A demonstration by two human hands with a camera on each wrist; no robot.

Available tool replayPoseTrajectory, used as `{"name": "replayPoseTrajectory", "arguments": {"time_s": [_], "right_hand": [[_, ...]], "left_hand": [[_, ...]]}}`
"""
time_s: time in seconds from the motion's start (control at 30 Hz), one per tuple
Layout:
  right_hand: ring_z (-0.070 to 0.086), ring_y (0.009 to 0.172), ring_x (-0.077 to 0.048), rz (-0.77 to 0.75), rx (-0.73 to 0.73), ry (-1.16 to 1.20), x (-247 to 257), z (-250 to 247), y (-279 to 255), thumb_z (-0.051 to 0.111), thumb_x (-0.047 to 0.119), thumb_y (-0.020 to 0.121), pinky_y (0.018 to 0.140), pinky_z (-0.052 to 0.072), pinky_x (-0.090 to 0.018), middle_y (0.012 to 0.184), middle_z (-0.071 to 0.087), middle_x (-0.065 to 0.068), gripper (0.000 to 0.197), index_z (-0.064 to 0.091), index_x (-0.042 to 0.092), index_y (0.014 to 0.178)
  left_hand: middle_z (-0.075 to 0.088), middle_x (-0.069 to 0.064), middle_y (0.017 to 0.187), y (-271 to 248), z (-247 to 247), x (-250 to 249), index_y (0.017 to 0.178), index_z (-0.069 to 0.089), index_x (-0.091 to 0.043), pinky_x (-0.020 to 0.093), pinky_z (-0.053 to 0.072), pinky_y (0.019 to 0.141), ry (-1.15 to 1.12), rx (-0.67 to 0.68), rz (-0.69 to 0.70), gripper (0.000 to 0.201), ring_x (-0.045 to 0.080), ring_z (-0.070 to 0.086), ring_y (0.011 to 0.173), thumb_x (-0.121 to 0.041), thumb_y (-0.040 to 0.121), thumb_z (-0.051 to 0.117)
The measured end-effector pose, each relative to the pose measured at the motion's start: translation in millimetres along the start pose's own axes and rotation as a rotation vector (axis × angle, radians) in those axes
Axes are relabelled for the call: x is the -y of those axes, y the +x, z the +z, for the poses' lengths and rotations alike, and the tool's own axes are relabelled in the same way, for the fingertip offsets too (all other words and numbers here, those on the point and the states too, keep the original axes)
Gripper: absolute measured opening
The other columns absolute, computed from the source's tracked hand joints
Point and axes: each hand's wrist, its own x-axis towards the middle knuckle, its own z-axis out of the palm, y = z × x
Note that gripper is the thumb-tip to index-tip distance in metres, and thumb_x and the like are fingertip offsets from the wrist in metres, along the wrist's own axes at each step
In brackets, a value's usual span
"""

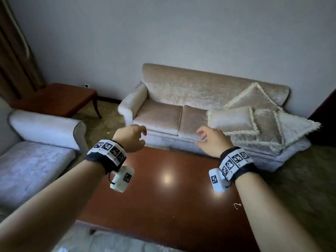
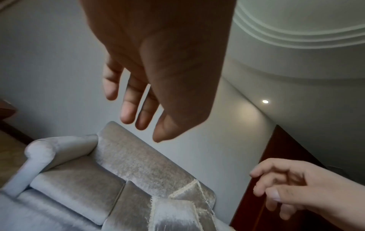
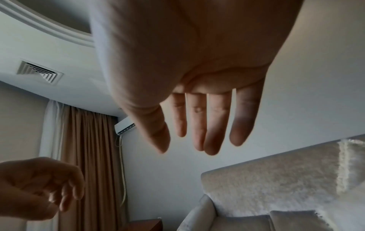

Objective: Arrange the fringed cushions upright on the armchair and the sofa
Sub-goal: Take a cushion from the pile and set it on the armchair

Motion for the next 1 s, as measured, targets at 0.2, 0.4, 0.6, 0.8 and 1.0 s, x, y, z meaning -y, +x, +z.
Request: {"name": "replayPoseTrajectory", "arguments": {"time_s": [0.2, 0.4, 0.6, 0.8, 1.0], "right_hand": [[0.061, 0.089, -0.015, -0.066, 0.024, 0.045, 27, 45, -12, 0.067, 0.041, 0.081, 0.075, 0.048, -0.032, 0.100, 0.063, 0.013, 0.034, 0.056, 0.035, 0.113], [0.062, 0.087, -0.014, -0.171, -0.003, 0.050, 75, 69, -7, 0.067, 0.041, 0.081, 0.076, 0.052, -0.036, 0.098, 0.063, 0.014, 0.034, 0.056, 0.035, 0.112], [0.063, 0.079, -0.004, -0.271, 0.027, 0.159, 155, 96, 1, 0.069, 0.039, 0.080, 0.077, 0.054, -0.037, 0.096, 0.064, 0.016, 0.036, 0.057, 0.035, 0.113], [0.064, 0.079, -0.002, -0.411, 0.037, 0.270, 282, 140, 29, 0.072, 0.033, 0.079, 0.080, 0.054, -0.036, 0.095, 0.066, 0.012, 0.036, 0.060, 0.032, 0.113], [0.063, 0.080, 0.000, -0.503, 0.072, 0.315, 383, 183, 77, 0.073, 0.028, 0.079, 0.075, 0.052, -0.028, 0.092, 0.066, 0.012, 0.035, 0.061, 0.032, 0.111]], "left_hand": [[0.062, -0.008, 0.098, -46, 11, 45, 0.103, 0.062, -0.030, 0.035, 0.051, 0.076, -0.001, -0.075, -0.079, 0.032, 0.019, 0.060, 0.089, -0.023, 0.072, 0.056], [0.061, -0.004, 0.089, -92, 9, 111, 0.095, 0.061, -0.028, 0.032, 0.048, 0.063, 0.039, -0.162, -0.109, 0.020, 0.025, 0.062, 0.078, -0.027, 0.076, 0.058], [0.059, 0.003, 0.093, -139, -17, 192, 0.102, 0.063, -0.022, 0.043, 0.050, 0.068, -0.002, -0.282, -0.183, 0.027, 0.031, 0.059, 0.085, -0.034, 0.078, 0.060], [0.059, -0.003, 0.100, -182, -63, 288, 0.109, 0.060, -0.025, 0.035, 0.050, 0.069, -0.194, -0.459, -0.263, 0.034, 0.017, 0.059, 0.084, -0.041, 0.080, 0.052], [0.056, -0.010, 0.099, -205, -90, 391, 0.112, 0.059, -0.027, 0.033, 0.051, 0.075, -0.165, -0.535, -0.323, 0.027, 0.010, 0.056, 0.084, -0.025, 0.086, 0.064]]}}
